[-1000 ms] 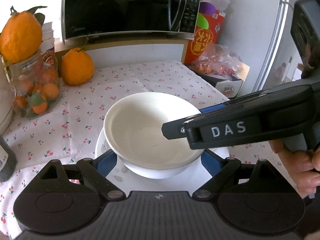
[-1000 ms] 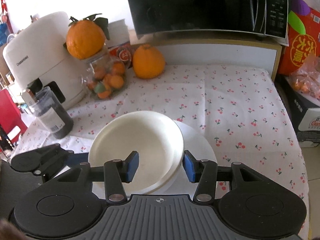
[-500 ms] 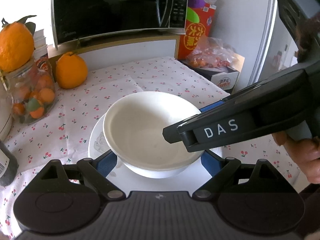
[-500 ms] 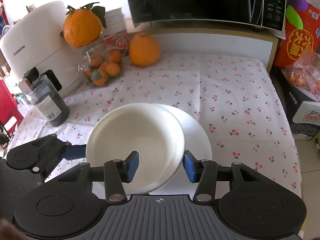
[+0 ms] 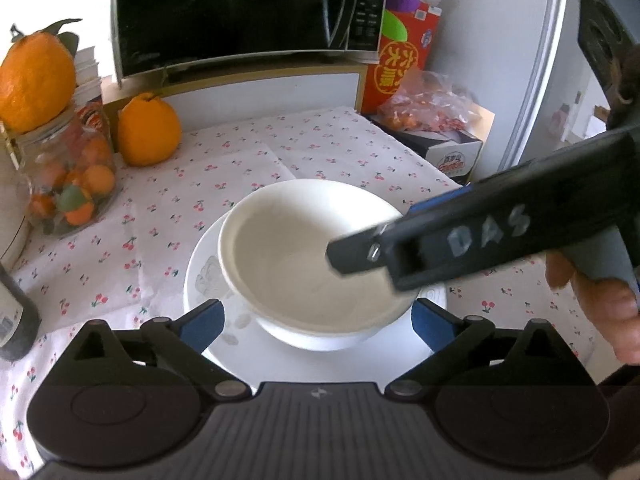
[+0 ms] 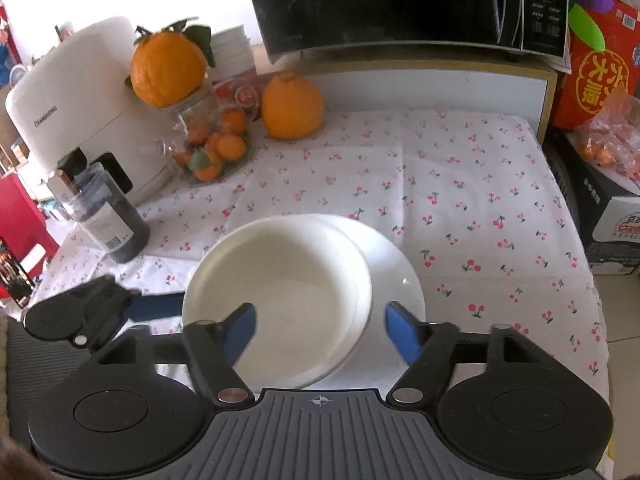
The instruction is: Organize plates and bowls
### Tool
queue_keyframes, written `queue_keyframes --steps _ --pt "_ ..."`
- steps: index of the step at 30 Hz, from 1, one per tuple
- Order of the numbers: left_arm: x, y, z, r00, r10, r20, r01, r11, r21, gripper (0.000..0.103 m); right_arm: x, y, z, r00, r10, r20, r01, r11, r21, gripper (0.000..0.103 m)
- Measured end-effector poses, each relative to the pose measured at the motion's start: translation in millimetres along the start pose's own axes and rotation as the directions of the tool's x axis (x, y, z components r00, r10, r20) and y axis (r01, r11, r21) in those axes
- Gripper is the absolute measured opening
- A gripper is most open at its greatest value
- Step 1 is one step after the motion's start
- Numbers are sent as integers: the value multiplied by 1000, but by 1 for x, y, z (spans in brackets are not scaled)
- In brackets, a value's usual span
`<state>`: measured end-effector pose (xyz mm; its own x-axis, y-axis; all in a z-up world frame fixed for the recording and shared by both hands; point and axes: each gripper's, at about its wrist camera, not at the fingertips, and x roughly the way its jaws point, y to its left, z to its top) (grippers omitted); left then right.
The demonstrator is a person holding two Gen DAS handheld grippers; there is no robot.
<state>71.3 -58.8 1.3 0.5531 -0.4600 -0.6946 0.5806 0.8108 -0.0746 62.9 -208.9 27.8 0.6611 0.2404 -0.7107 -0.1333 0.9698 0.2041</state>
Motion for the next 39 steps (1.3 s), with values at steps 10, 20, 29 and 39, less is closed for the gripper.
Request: queue_keyframes --steps 10,20,29,39 --pt "-30 12 -4 998 68 -1 -68 996 -59 103 -42 -20 5 997 -24 67 20 998 63 88" --pt "-75 6 -3 978 208 6 -203 958 -201 103 -79 -10 -9 995 -86 54 82 993 80 93" --pt "-89 2 -18 956 293 -27 -288 912 -293 103 -96 2 -42 994 -101 49 96 990 99 99" --pt "-72 -10 -32 922 373 -108 -388 879 -276 103 -83 3 -71 971 -232 51 227 970 85 101"
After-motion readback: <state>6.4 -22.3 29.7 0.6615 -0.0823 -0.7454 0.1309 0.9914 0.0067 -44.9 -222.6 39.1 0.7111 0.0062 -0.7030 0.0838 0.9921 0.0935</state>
